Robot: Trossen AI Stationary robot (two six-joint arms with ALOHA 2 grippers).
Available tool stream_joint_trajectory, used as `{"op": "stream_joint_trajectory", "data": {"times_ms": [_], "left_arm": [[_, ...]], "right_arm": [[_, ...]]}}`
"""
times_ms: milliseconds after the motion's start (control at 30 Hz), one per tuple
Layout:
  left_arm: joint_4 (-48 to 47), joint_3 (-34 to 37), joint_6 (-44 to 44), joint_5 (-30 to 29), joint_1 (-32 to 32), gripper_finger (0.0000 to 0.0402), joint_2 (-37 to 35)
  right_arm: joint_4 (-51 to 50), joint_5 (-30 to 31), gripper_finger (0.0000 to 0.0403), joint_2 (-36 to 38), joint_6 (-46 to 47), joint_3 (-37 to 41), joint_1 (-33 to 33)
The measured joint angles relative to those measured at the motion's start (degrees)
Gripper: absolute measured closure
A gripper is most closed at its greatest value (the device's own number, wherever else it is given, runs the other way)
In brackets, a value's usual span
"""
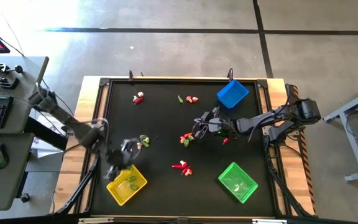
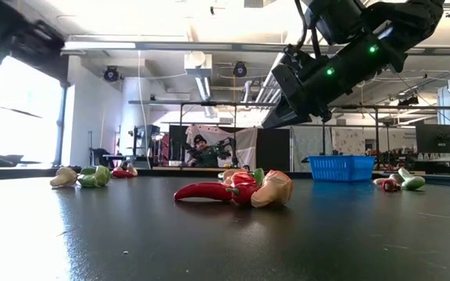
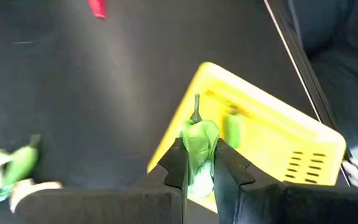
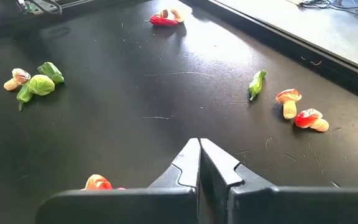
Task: Sort produce into baskets
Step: Put the green chili pepper into the yellow bin
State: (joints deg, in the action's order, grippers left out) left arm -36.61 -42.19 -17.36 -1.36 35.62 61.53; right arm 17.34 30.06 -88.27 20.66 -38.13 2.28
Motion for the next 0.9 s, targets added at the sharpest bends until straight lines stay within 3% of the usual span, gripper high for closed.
{"op": "stream_joint_trajectory", "data": {"times_ms": [200,500,900], "left_arm": [[2.4,0.0,-1.1,-2.4,8.0,0.0376,8.4],[3.6,0.0,-0.1,-1.6,9.6,0.0371,17.7],[3.7,-0.2,-0.5,-0.8,9.6,0.0271,18.7]], "right_arm": [[-0.3,0.0,0.0403,0.0,0.3,0.0,0.0],[-1.4,0.0,0.0403,0.0,1.4,0.0,0.0],[-1.5,0.0,0.0403,0.0,1.4,0.0,0.0]]}}
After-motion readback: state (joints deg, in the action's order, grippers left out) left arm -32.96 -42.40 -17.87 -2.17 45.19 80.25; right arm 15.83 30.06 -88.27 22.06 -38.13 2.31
